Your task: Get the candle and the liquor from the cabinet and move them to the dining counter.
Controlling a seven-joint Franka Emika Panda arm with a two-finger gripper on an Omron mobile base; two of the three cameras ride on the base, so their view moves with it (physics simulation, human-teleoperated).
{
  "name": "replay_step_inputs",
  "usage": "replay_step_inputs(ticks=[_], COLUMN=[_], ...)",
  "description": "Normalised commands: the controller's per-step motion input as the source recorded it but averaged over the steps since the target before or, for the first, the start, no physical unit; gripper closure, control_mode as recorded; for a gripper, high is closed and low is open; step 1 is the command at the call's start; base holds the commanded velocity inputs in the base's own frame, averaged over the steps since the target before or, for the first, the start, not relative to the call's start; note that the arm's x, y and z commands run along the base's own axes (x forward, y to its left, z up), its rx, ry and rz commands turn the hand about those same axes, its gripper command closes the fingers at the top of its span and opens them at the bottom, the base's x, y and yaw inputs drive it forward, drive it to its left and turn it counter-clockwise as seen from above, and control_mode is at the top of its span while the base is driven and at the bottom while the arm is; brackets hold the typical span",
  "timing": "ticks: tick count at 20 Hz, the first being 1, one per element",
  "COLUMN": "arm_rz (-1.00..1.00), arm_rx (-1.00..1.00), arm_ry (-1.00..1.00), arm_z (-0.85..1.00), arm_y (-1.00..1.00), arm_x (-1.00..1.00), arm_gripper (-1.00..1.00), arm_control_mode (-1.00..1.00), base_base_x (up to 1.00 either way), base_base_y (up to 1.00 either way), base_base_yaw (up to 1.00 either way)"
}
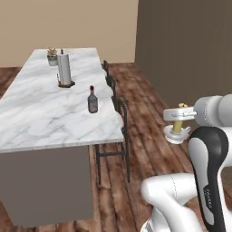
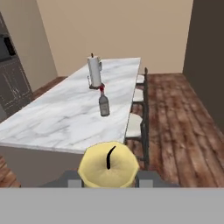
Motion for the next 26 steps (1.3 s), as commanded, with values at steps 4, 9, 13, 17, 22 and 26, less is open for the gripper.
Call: replay_step_inputs(ticks=[4,9,13,17,22,26], arm_rz=[0.0,0.0,0.0,0.0,0.0,0.0], arm_rx=[0.0,0.0,0.0,0.0,0.0,0.0], arm_ry=[0.0,0.0,0.0,0.0,0.0,0.0], arm_z=[0.0,0.0,0.0,0.0,0.0,0.0], arm_y=[0.0,0.0,0.0,0.0,0.0,0.0], arm_x=[0.0,0.0,0.0,0.0,0.0,0.0], arm_gripper=[1.0,1.0,1.0,1.0,1.0,1.0], arm_control_mode=[1.0,1.0,1.0,1.0,1.0,1.0], base_base_x=[0.68,0.74,0.62,0.38,0.34,0.4], base_base_y=[-0.46,-0.36,-0.42,-0.6,-0.6,-0.58], base_base_yaw=[0.16,0.27,0.3,0.29,0.28,0.29])
